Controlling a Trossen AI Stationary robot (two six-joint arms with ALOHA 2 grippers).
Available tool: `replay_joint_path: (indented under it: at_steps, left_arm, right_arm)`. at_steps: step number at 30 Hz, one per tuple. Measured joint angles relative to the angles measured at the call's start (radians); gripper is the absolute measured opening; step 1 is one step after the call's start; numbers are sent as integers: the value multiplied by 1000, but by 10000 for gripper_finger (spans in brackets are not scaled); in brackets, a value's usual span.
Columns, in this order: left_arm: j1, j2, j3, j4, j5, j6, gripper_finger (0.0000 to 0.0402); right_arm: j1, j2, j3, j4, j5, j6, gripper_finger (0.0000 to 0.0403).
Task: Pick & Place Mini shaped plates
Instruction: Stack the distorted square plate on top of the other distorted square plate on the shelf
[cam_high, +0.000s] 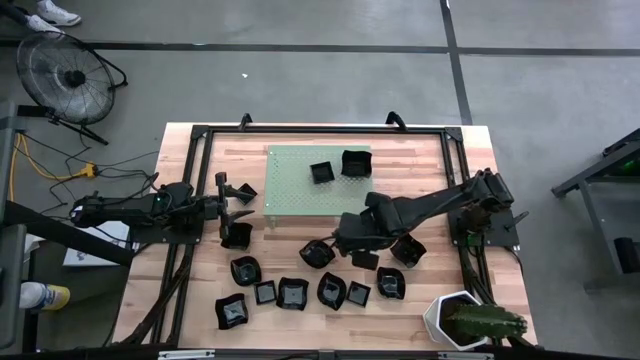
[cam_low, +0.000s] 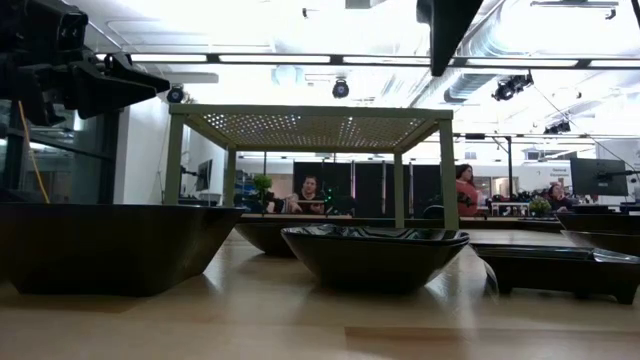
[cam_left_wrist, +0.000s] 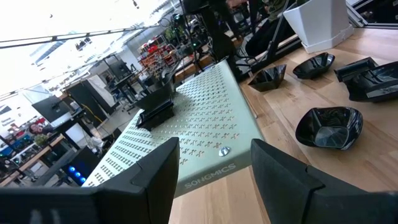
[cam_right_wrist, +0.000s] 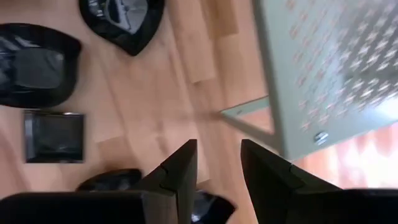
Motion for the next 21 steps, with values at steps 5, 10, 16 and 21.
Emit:
replay_joint_path:
  at_steps: [5, 10, 16, 21]
  left_arm:
    - [0, 0, 0, 0, 0, 0, 193]
    - [0, 0, 0, 0, 0, 0, 193]
    - [0, 0, 0, 0, 0, 0, 193]
    - [0, 0, 0, 0, 0, 0, 193]
  right_arm:
    - [7, 0, 0, -9, -88, 81, 119]
    - [9, 0, 0, -10, -134, 103, 119]
    - [9, -44, -113, 83, -214, 125, 119]
    - [5, -191, -404, 366, -340, 144, 119]
